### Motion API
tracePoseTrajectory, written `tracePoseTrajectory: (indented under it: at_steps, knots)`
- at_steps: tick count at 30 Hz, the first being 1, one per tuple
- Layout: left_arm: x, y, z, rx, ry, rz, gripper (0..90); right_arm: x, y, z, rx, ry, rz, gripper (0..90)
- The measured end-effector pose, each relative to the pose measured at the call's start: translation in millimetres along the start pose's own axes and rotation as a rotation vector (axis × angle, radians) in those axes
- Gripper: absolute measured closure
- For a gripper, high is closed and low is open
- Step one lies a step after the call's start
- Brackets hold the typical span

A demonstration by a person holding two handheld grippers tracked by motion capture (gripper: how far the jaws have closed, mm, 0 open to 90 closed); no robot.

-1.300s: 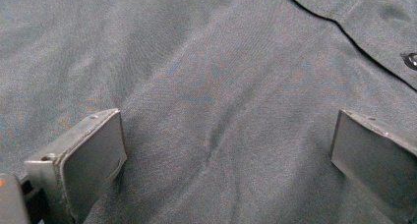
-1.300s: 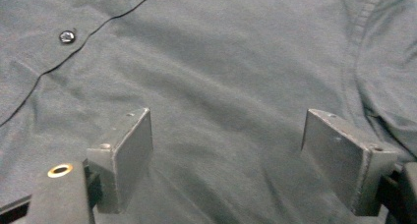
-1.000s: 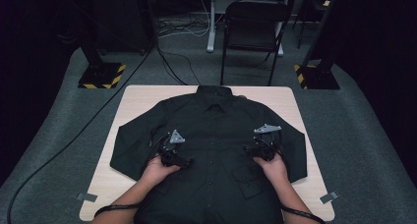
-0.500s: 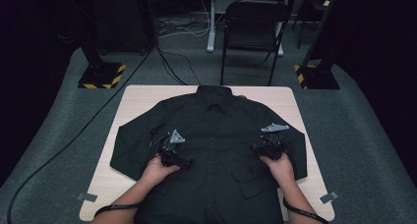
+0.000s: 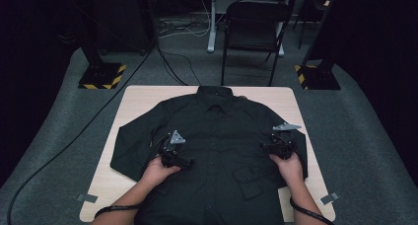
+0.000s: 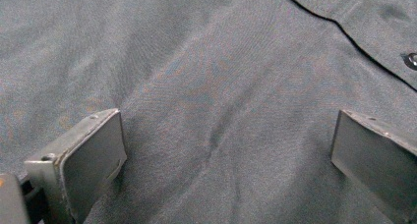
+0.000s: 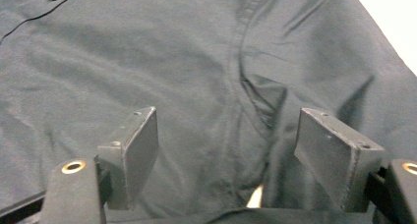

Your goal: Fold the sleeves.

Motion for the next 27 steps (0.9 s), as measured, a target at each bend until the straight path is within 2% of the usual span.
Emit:
tracePoseTrajectory:
  at_steps: [16,27]
  knots:
    - [0.0,-0.1,0.0,0.000,0.000,-0.001,0.0,2.0,26.9,11.9,0.071,-0.004,-0.015,25.3]
    - [0.0,-0.1,0.0,0.000,0.000,-0.001,0.0,6.1,47.8,22.8,0.124,-0.017,-0.049,32.1]
Point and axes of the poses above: each handheld gripper's, and its own axes: z roughly backward along the jaws, x roughly out of its underside, y roughly to its right, the point moved 3 cm from there along -z, roughly forward along the jaws, and after that the axes turned 13 degrees about y, right-handed, at the moved point
